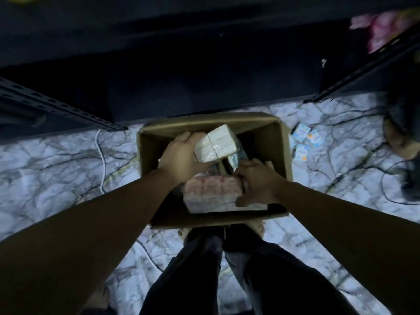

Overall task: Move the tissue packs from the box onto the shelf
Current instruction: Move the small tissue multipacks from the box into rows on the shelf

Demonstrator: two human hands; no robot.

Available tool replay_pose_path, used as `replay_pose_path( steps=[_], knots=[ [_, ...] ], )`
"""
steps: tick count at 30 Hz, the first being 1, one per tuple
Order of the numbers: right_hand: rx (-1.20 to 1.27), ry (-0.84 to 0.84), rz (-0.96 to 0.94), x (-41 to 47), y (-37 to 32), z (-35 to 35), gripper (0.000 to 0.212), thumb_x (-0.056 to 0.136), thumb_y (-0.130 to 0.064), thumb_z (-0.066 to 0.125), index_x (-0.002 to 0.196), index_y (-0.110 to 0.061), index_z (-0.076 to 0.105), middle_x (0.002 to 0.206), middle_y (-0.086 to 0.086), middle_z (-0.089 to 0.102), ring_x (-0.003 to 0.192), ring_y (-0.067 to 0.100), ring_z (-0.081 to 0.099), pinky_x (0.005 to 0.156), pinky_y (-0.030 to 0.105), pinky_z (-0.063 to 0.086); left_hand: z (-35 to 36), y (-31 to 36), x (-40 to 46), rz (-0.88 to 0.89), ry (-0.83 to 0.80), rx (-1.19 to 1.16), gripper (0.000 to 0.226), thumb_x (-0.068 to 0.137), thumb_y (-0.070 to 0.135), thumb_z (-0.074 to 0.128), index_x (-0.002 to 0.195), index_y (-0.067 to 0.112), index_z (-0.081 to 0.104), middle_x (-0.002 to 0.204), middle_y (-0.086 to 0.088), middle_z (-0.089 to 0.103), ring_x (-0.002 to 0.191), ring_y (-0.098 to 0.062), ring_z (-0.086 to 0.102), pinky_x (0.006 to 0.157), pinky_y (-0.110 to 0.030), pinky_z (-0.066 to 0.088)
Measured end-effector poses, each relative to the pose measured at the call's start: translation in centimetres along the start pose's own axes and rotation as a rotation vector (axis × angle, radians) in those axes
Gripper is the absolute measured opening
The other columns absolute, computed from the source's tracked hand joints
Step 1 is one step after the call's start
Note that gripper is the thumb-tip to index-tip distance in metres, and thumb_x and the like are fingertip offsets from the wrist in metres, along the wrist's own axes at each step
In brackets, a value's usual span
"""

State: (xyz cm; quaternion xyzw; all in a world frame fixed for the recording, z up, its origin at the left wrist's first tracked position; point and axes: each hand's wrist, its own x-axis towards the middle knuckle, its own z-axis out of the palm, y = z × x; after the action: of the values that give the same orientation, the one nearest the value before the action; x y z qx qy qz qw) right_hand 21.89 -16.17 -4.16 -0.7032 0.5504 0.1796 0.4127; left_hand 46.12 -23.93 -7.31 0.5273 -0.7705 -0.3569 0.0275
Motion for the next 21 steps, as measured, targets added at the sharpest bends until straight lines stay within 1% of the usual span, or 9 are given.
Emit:
replay_pose_path(
  steps=[1, 3, 6, 8, 11, 14, 16, 19, 21],
  knots=[
    [0.004, -0.008, 0.002, -2.0, -0.7, -1.4, 0.072, 0.061, -0.061, 0.084, 0.118, -0.025, 0.060, 0.115, 0.000, 0.049, 0.111, 0.024, 0.042, 0.075, 0.036, 0.027, -1.8, 1.4, -1.0, 0.008, 0.013, -0.014, 0.082, 0.070, 0.050, 0.085, 0.141, 0.027, 0.051, 0.125, -0.001, 0.058, 0.117, -0.025, 0.055, 0.095, -0.043, 0.050],
    [0.021, 0.010, -0.011, -5.8, -2.2, -4.4, 0.078, 0.054, -0.065, 0.081, 0.118, -0.027, 0.059, 0.109, -0.003, 0.046, 0.107, 0.023, 0.041, 0.081, 0.039, 0.038, -5.7, 4.4, -3.0, 0.024, 0.050, -0.030, 0.082, 0.070, 0.050, 0.087, 0.140, 0.029, 0.051, 0.124, 0.002, 0.057, 0.117, -0.023, 0.054, 0.093, -0.039, 0.050],
    [0.011, 0.098, -0.026, -11.5, -4.1, -9.0, 0.082, 0.046, -0.069, 0.071, 0.116, -0.028, 0.060, 0.104, -0.005, 0.044, 0.101, 0.023, 0.047, 0.085, 0.040, 0.046, -11.7, 9.0, -6.3, 0.037, 0.100, -0.085, 0.081, 0.069, 0.050, 0.087, 0.139, 0.028, 0.054, 0.120, 0.005, 0.056, 0.114, -0.016, 0.054, 0.091, -0.034, 0.048],
    [0.010, 0.151, -0.042, -15.1, -5.2, -12.1, 0.081, 0.044, -0.068, 0.068, 0.114, -0.029, 0.060, 0.105, -0.004, 0.047, 0.099, 0.023, 0.052, 0.083, 0.036, 0.045, -15.7, 12.1, -8.6, 0.035, 0.148, -0.124, 0.081, 0.064, 0.059, 0.082, 0.135, 0.032, 0.055, 0.114, 0.010, 0.055, 0.109, -0.011, 0.052, 0.090, -0.032, 0.046],
    [-0.002, 0.224, -0.085, -20.0, -6.8, -17.0, 0.078, 0.045, -0.067, 0.069, 0.115, -0.034, 0.059, 0.107, -0.007, 0.053, 0.098, 0.018, 0.052, 0.084, 0.034, 0.041, -21.2, 16.1, -11.5, 0.060, 0.228, -0.146, 0.087, 0.061, 0.068, 0.073, 0.137, 0.030, 0.055, 0.117, 0.007, 0.056, 0.114, -0.015, 0.053, 0.095, -0.033, 0.046],
    [-0.020, 0.298, -0.118, -24.6, -8.1, -21.5, 0.071, 0.049, -0.065, 0.071, 0.113, -0.037, 0.057, 0.101, -0.014, 0.060, 0.096, 0.014, 0.053, 0.079, 0.033, 0.036, -26.7, 19.6, -13.7, 0.106, 0.298, -0.114, 0.084, 0.066, 0.060, 0.075, 0.141, 0.028, 0.053, 0.118, 0.005, 0.055, 0.115, -0.017, 0.055, 0.098, -0.037, 0.047],
    [-0.002, 0.353, -0.146, -27.4, -8.8, -24.2, 0.072, 0.051, -0.065, 0.072, 0.114, -0.036, 0.057, 0.102, -0.016, 0.059, 0.097, 0.013, 0.053, 0.077, 0.033, 0.037, -30.2, 21.8, -14.8, 0.138, 0.355, -0.103, 0.082, 0.068, 0.052, 0.079, 0.142, 0.027, 0.053, 0.116, 0.005, 0.056, 0.114, -0.016, 0.055, 0.098, -0.037, 0.047],
    [0.021, 0.437, -0.206, -31.0, -9.7, -27.9, 0.076, 0.058, -0.065, 0.076, 0.125, -0.036, 0.056, 0.112, -0.018, 0.058, 0.104, 0.013, 0.050, 0.087, 0.038, 0.043, -35.0, 24.8, -16.5, 0.171, 0.419, -0.069, 0.082, 0.069, 0.054, 0.078, 0.143, 0.029, 0.052, 0.114, 0.006, 0.056, 0.111, -0.015, 0.054, 0.094, -0.037, 0.048],
    [0.007, 0.495, -0.242, -33.3, -10.2, -30.5, 0.079, 0.064, -0.062, 0.079, 0.134, -0.036, 0.054, 0.120, -0.021, 0.055, 0.110, 0.012, 0.049, 0.092, 0.037, 0.041, -37.9, 26.4, -17.5, 0.195, 0.461, -0.051, 0.082, 0.071, 0.052, 0.082, 0.144, 0.031, 0.051, 0.115, 0.007, 0.057, 0.110, -0.013, 0.055, 0.094, -0.038, 0.048]
  ],
)
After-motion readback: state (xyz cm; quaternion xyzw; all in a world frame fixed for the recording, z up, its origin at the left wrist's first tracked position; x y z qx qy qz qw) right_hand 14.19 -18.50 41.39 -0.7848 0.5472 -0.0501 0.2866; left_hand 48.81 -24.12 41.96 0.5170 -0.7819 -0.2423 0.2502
